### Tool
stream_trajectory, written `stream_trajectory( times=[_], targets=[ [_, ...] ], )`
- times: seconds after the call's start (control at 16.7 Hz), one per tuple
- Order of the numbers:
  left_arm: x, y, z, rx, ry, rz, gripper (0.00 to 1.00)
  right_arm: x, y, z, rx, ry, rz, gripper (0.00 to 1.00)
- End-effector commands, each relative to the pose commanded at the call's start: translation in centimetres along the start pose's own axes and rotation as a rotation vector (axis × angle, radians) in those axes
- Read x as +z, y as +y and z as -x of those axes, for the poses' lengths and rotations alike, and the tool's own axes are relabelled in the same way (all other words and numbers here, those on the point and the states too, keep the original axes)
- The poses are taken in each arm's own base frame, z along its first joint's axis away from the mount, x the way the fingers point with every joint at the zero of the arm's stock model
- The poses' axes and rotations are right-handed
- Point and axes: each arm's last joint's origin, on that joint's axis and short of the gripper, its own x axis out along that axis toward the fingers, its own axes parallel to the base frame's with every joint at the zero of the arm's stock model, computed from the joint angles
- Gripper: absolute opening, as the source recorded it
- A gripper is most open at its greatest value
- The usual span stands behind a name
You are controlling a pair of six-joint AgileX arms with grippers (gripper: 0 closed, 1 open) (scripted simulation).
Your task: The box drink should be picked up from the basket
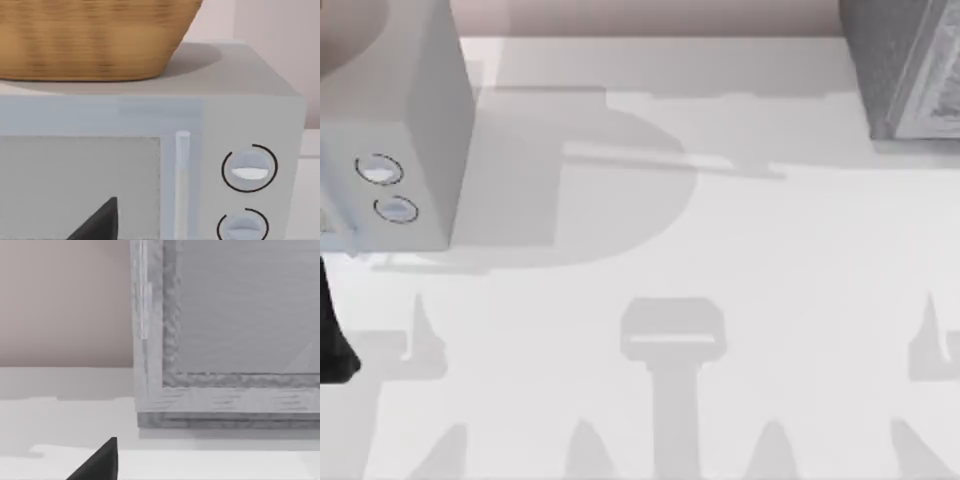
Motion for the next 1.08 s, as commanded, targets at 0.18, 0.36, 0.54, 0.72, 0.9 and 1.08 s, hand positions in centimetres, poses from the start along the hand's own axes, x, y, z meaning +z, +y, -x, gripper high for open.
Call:
stream_trajectory(
  times=[0.18,0.36,0.54,0.72,0.9,1.08],
  targets=[
    [0.1,0.0,0.0,0.000,0.005,0.001,1.00,0.0,0.0,0.0,0.000,0.000,0.000,1.00],
    [1.2,0.2,-0.4,-0.001,0.028,0.008,1.00,0.0,0.0,0.0,0.000,0.000,0.000,1.00],
    [3.8,0.5,-1.3,-0.003,0.031,0.012,1.00,0.0,0.0,0.0,0.000,0.000,0.000,1.00],
    [7.3,1.2,-3.3,-0.007,0.020,0.012,1.00,0.0,0.0,0.0,0.000,0.000,0.000,1.00],
    [10.6,2.3,-6.5,-0.010,0.007,0.010,1.00,0.0,0.0,0.0,0.000,0.000,0.000,1.00],
    [13.0,4.0,-10.5,-0.012,0.000,0.008,1.00,0.0,0.0,0.0,0.000,0.000,0.000,1.00]
  ],
)
